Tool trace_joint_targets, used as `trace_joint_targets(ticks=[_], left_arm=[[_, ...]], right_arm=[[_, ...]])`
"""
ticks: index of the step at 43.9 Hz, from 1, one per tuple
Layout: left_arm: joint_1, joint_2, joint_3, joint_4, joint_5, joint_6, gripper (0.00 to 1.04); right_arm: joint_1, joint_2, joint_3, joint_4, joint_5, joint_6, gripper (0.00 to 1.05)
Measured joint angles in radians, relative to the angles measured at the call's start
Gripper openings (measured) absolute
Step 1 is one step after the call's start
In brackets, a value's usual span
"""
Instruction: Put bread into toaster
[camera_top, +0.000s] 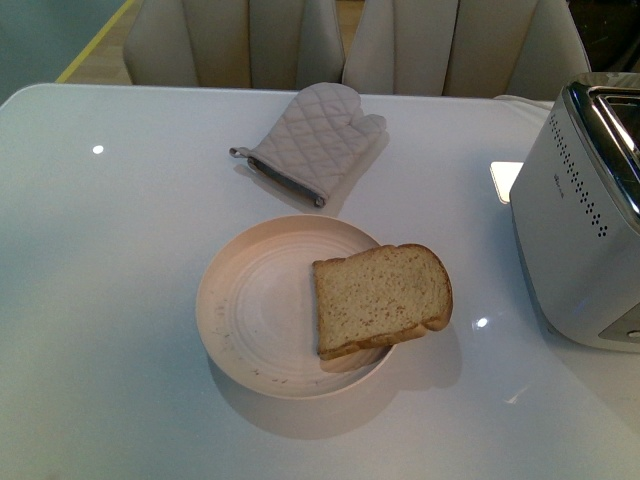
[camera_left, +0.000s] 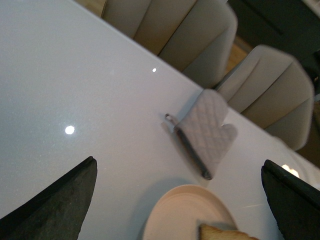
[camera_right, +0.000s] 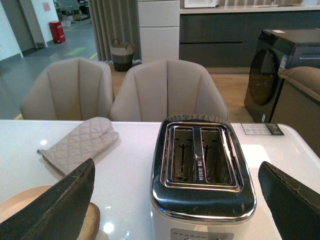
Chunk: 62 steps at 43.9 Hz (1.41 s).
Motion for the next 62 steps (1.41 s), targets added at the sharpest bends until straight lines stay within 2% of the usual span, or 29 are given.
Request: trace_joint_targets(ticks=[3,4,6,9,14,18,20,27,38,41,62], left_arm=[[0.039,-0.224,-0.053,-0.09,0.023,-0.047,0.98],[0.04,-0.306,-0.083,-0.086,-0.003,-0.012,0.95],[0.038,-0.428,-0.135,-0.041,-0.06,0.082,0.86],[0.032,-0.567,-0.182,-0.03,-0.07,0.319,0.7],[0.031,-0.625,-0.23,-0.047,-0.072,0.463,0.5],[0.031,-0.658,-0.261,-0.068,-0.072,0.504,0.36],[0.031,-0.692,-0.275,-0.083,-0.072,0.519,0.25],[0.031,-0.763,-0.298,-0.12,-0.072,0.531,0.03],[0.031,-0.895,-0.338,-0.215,-0.073,0.538,0.03],[0.031,-0.912,-0.369,-0.189,-0.073,0.54,0.03],[0.031,-1.132,-0.37,-0.404,-0.073,0.541,0.03]], right_arm=[[0.0,0.0,0.0,0.0,0.0,0.0,0.96],[0.0,0.0,0.0,0.0,0.0,0.0,0.96],[0.0,0.0,0.0,0.0,0.0,0.0,0.96],[0.0,0.0,0.0,0.0,0.0,0.0,0.96],[0.0,0.0,0.0,0.0,0.0,0.0,0.96],[0.0,0.0,0.0,0.0,0.0,0.0,0.96],[0.0,0.0,0.0,0.0,0.0,0.0,0.96],[0.0,0.0,0.0,0.0,0.0,0.0,0.96],[0.0,0.0,0.0,0.0,0.0,0.0,0.96],[0.0,0.0,0.0,0.0,0.0,0.0,0.96],[0.0,0.0,0.0,0.0,0.0,0.0,0.96]])
